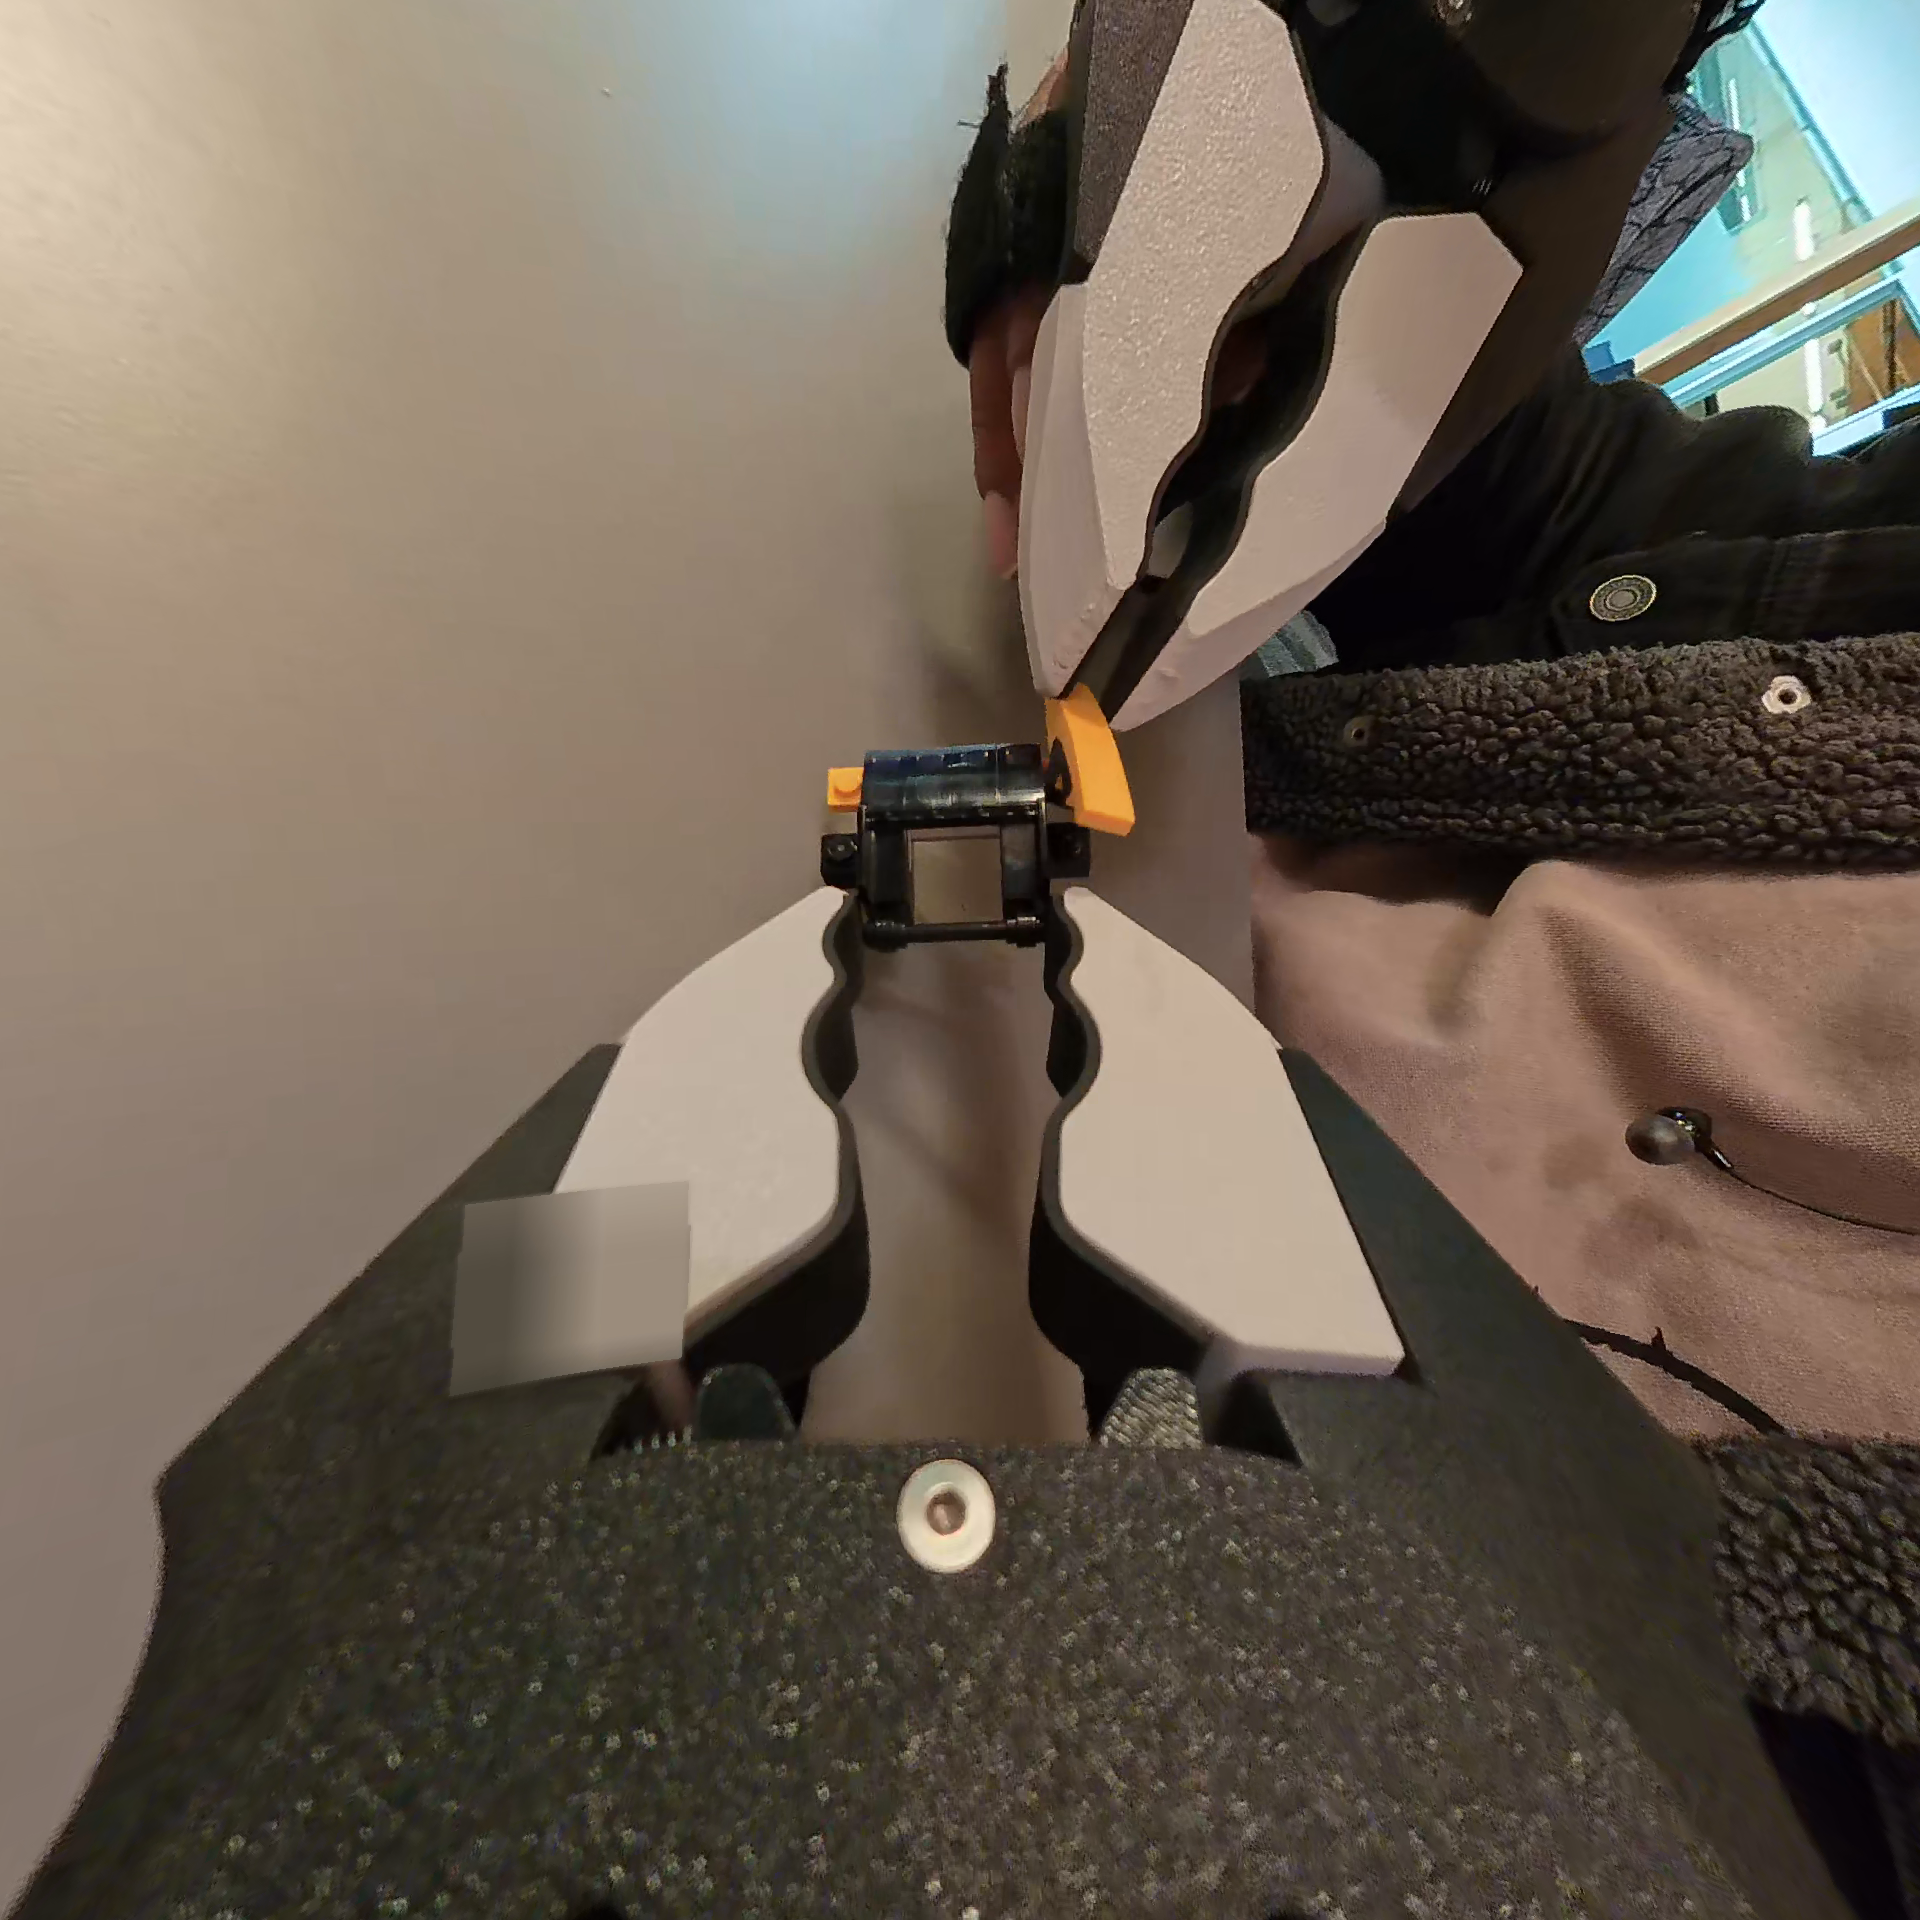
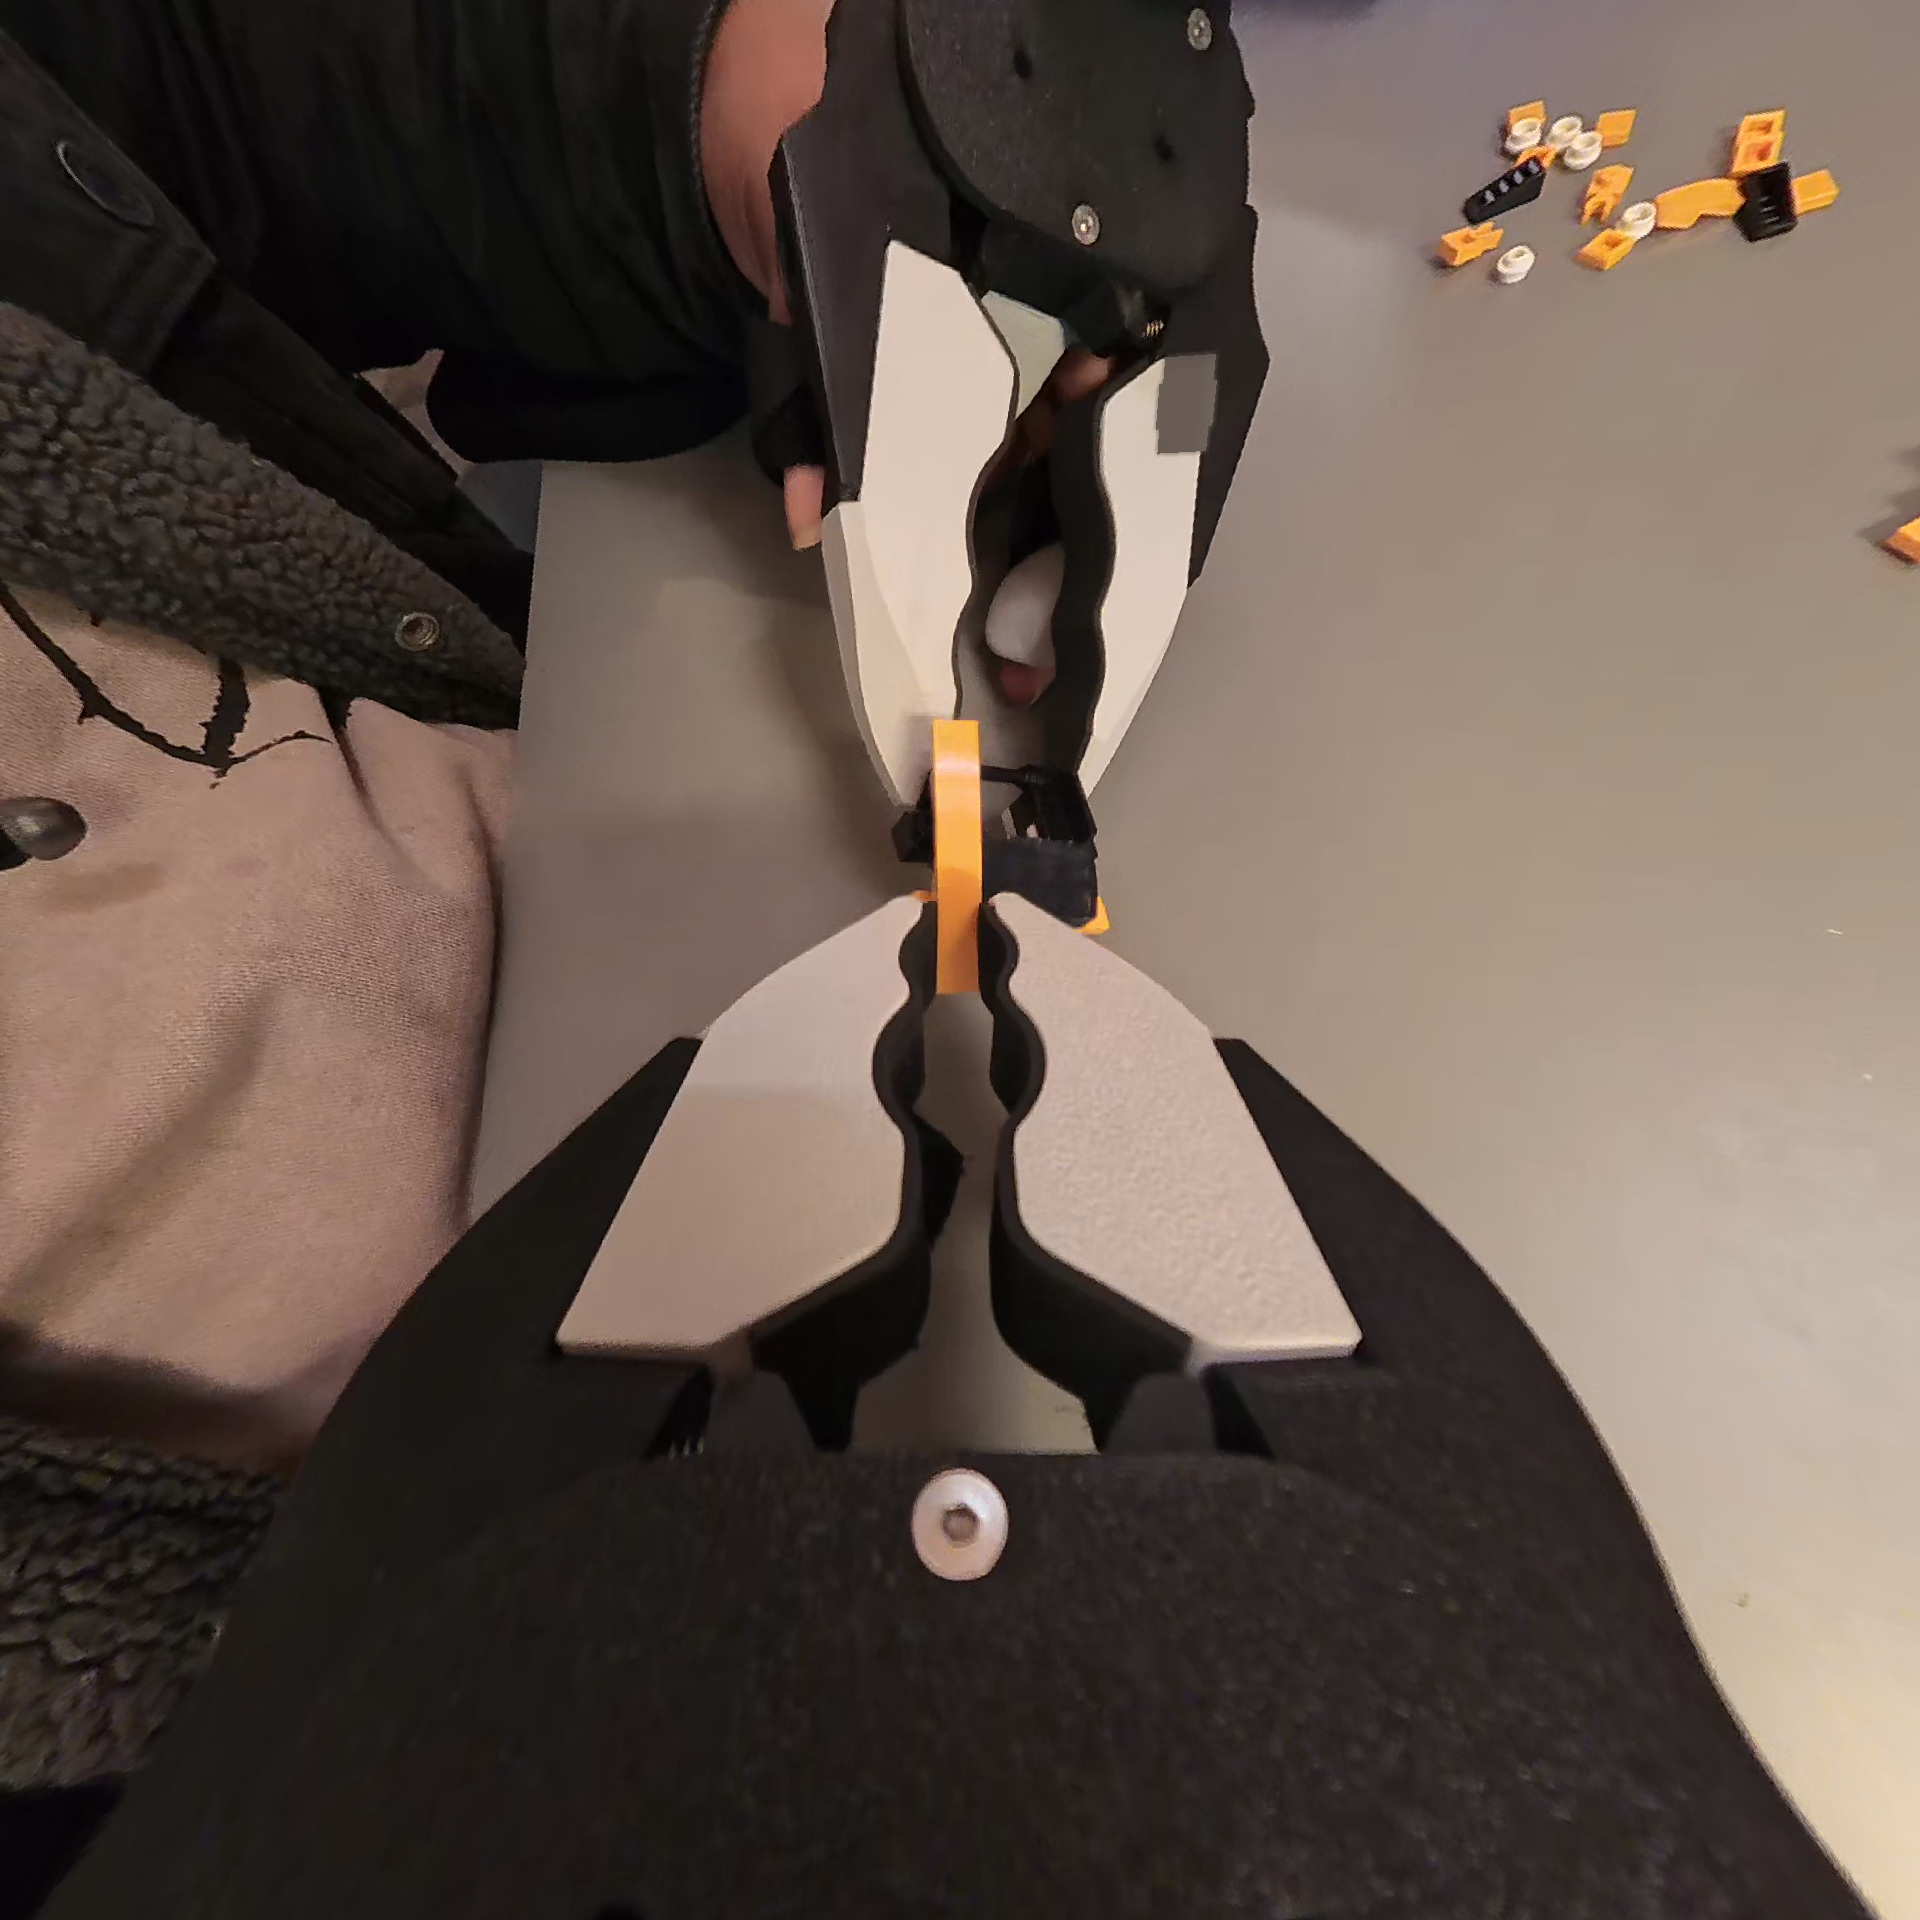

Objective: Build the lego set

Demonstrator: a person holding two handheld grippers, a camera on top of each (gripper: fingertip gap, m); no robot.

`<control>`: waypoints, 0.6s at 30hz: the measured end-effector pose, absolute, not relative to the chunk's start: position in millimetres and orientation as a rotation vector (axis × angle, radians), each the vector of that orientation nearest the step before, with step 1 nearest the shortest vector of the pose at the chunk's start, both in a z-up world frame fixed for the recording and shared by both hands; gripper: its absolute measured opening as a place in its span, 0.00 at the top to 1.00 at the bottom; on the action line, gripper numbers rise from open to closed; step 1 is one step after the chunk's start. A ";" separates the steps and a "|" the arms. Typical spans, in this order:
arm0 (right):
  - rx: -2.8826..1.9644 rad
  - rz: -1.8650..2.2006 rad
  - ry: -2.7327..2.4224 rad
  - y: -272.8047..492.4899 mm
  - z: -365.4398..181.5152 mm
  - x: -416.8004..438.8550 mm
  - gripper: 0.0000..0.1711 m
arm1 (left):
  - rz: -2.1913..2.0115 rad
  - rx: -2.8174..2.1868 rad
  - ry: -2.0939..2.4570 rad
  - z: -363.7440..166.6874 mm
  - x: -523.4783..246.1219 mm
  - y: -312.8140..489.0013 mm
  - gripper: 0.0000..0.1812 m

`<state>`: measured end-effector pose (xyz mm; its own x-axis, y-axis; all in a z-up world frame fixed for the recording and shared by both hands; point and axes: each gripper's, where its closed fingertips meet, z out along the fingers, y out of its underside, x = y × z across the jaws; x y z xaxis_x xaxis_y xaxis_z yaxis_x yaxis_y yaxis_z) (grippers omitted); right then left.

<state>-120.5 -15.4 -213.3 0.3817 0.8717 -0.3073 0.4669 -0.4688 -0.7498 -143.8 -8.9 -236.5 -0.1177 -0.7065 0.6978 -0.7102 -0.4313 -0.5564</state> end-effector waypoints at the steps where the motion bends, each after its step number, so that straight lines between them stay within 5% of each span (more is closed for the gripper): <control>1: -2.093 0.949 -1.153 -16.2 -213.9 -120.1 0.96 | 1.645 2.083 -1.669 -236.4 -144.1 -8.6 0.82; 18: -2.219 0.927 -1.347 -28.8 -218.8 -123.2 0.96 | 1.617 2.035 -1.671 -236.7 -146.5 -16.6 0.82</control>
<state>-123.2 -28.8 -218.8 0.3218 0.8843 -0.3383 0.6315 -0.4666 -0.6193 -146.5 -16.6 -236.7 -0.1318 -0.6849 0.7166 -0.7385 -0.4143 -0.5319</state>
